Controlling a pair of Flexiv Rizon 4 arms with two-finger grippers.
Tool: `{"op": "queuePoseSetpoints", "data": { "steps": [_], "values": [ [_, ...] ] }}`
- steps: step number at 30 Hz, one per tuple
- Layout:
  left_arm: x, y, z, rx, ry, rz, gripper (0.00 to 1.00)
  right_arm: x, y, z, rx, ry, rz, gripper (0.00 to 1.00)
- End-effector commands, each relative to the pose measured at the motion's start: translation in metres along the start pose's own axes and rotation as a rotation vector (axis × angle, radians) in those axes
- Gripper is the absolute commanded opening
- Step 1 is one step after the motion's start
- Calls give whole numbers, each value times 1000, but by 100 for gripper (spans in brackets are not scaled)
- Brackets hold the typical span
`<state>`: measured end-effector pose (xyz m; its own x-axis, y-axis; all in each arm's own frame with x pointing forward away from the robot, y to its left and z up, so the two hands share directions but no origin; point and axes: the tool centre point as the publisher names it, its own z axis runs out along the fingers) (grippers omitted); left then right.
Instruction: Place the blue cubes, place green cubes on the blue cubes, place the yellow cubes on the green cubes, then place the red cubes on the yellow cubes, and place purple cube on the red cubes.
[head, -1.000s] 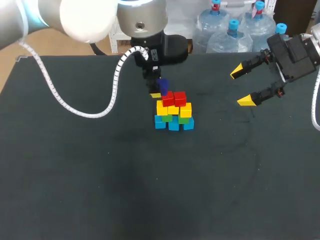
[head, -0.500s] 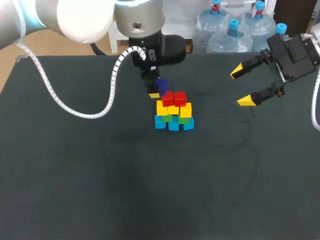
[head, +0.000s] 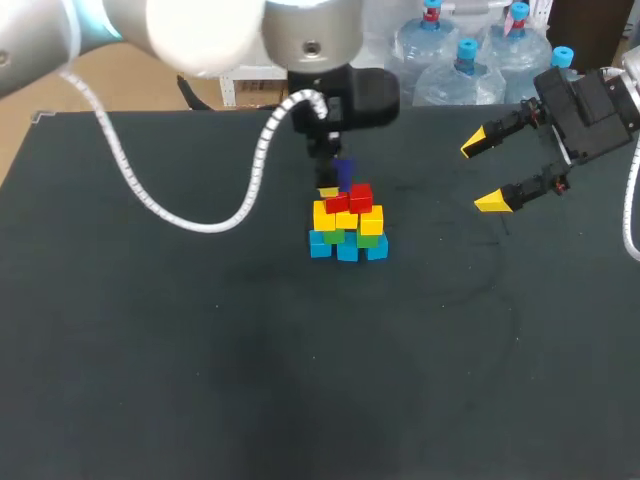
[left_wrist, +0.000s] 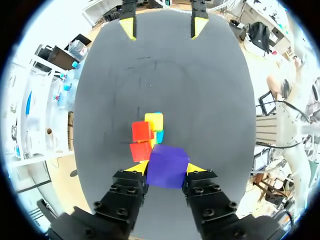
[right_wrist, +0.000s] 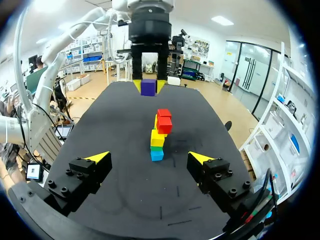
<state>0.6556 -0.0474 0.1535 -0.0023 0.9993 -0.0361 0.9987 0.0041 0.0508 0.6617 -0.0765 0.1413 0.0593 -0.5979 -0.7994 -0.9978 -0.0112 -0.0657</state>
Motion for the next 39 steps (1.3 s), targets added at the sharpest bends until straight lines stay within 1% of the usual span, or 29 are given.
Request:
{"op": "queuePoseSetpoints", "data": {
  "steps": [1,4,6,9,11,14,20,27,34,39],
  "values": [
    [-22,2,-6,11,120,-10,0,0,1,0,2,0,-1,100],
    [-30,-2,0,19,130,-10,0,0,1,0,2,0,-1,100],
    [-31,-3,5,24,119,-20,0,0,1,0,2,0,-1,100],
    [-28,-3,10,27,98,-44,0,0,1,0,2,0,-1,100],
    [-28,-5,12,14,83,-73,0,0,1,0,2,0,-1,100],
    [-25,-7,14,-5,64,-92,0,0,1,0,2,0,-1,100],
    [-21,-9,23,9,63,-116,0,0,1,0,2,0,-1,100],
    [-17,-9,29,15,63,-133,0,0,1,0,2,0,-1,100],
    [-19,-6,32,11,62,-136,0,0,1,0,2,0,-1,100],
    [-16,0,35,8,58,-138,0,0,1,0,2,0,-1,100]
  ]
}}
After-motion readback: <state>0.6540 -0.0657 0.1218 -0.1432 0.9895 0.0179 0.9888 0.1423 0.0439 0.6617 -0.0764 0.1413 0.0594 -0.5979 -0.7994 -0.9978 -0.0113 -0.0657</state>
